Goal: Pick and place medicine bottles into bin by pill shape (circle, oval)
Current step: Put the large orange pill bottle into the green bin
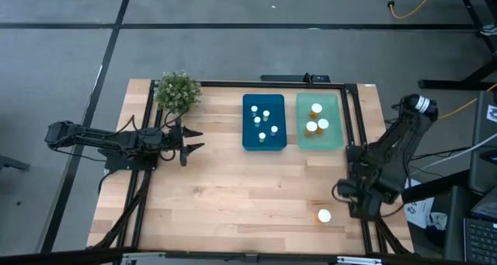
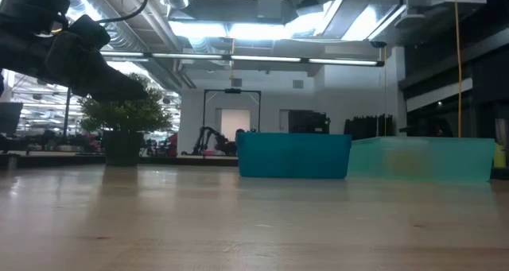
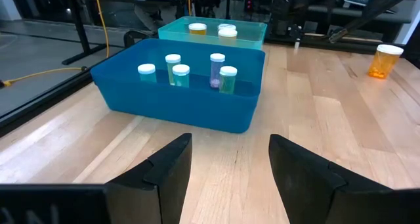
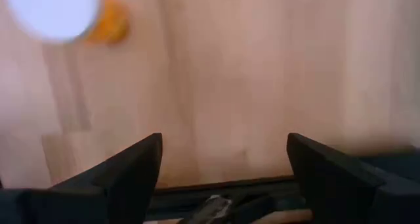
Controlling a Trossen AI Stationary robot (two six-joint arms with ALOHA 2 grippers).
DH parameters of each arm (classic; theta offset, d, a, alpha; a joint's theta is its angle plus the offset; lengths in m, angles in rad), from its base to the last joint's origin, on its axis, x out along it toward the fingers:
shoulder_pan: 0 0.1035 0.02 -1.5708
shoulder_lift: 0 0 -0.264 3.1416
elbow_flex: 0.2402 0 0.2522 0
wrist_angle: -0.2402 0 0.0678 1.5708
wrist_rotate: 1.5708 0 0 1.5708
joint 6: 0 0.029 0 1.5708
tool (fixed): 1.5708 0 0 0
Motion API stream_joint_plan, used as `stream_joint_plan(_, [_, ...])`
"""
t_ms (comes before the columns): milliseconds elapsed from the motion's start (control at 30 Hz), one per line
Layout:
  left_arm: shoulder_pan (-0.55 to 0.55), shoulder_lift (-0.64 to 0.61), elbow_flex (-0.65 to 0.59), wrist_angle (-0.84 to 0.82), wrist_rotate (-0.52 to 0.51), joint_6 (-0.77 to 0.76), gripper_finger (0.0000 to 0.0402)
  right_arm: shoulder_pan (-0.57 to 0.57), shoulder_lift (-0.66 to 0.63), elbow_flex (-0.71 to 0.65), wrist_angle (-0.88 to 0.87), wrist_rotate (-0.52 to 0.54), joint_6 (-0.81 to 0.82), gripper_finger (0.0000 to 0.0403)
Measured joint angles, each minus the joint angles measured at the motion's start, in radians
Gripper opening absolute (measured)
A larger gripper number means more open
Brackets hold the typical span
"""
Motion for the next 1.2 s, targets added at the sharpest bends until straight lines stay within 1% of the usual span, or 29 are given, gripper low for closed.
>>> stream_joint_plan(67, [0.0,0.0,0.0,0.0,0.0,0.0,0.0195,0.039,0.04,0.0,0.045,0.0,-0.025,0.0328])
stream_joint_plan(167, [0.0,0.0,0.0,0.0,0.0,0.0,0.0195,0.067,0.089,0.0,0.129,0.001,-0.053,0.0328])
stream_joint_plan(333, [0.0,0.0,0.0,0.0,0.0,0.0,0.0195,0.068,0.156,0.0,0.28,0.003,-0.098,0.0328])
stream_joint_plan(467, [0.0,0.0,0.0,0.0,0.0,0.0,0.0195,0.068,0.21,0.0,0.354,0.003,-0.127,0.0328])
stream_joint_plan(600, [0.0,0.0,0.0,0.0,0.0,0.0,0.0195,0.062,0.255,0.003,0.398,0.028,-0.17,0.0328])
stream_joint_plan(733, [0.0,0.0,0.0,0.0,0.0,0.0,0.0195,0.034,0.297,0.055,0.408,0.066,-0.252,0.0328])
stream_joint_plan(833, [0.0,0.0,0.0,0.0,0.0,0.0,0.0195,0.005,0.324,0.095,0.384,0.069,-0.317,0.0328])
stream_joint_plan(967, [0.0,0.0,0.0,0.0,0.0,0.0,0.0195,-0.036,0.344,0.119,0.399,0.068,-0.387,0.0328])
stream_joint_plan(1200, [0.0,0.0,0.0,0.0,0.0,0.0,0.0195,-0.073,0.371,0.12,0.437,0.047,-0.41,0.0328])
